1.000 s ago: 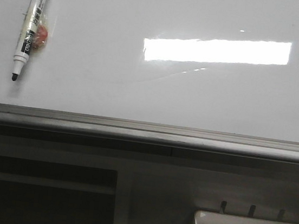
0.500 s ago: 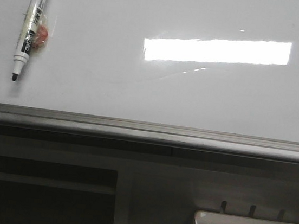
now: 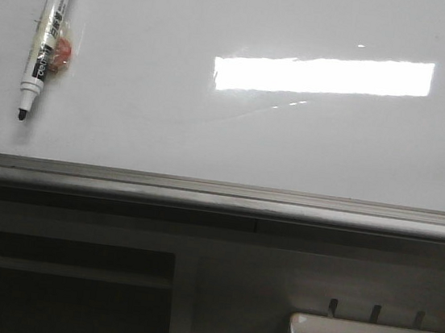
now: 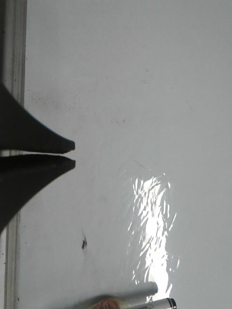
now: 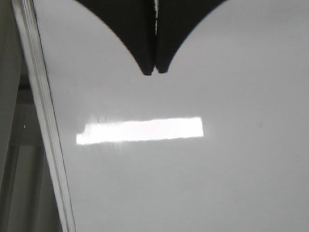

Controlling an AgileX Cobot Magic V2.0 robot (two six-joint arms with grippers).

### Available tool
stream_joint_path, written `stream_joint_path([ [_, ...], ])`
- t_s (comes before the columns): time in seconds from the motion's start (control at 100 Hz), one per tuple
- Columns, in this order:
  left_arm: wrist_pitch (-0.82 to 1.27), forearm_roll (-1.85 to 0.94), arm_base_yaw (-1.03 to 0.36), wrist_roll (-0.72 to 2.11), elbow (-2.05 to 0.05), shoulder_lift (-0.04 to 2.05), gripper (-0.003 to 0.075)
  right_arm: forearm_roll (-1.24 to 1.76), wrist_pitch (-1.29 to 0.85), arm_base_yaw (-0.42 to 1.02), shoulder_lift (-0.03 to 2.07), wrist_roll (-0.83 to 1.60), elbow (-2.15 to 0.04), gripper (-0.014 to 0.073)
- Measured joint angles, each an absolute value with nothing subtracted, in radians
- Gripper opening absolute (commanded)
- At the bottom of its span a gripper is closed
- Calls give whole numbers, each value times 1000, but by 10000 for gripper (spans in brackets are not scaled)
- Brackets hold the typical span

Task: Write number 2 on whiteboard

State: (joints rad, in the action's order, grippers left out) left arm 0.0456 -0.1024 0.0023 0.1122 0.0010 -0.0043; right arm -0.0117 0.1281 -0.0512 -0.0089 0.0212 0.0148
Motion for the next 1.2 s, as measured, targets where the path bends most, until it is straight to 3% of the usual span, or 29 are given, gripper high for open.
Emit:
stream_joint_path([
  [0.21, 34, -104, 2, 112, 1, -4, -20, -12, 320, -51, -9, 21, 15, -71],
  [0.44, 6, -106, 2, 112, 1, -4, -20, -12, 306, -51, -9, 8, 15, -71],
  [0.66, -58, -174, 2, 112, -8, -4, -21, -11, 0, -51, -9, -65, -44, -71],
  [0.83, 47, -191, 2, 112, -120, 6, -20, 0, -223, -51, -9, -71, -174, -69],
  [1.08, 237, -192, -4, 112, -318, 226, -20, 10, -590, -51, 104, -71, -371, -69],
  [1.2, 256, -192, -21, 112, -360, 320, -7, 69, -658, -51, 169, -71, -411, -69],
])
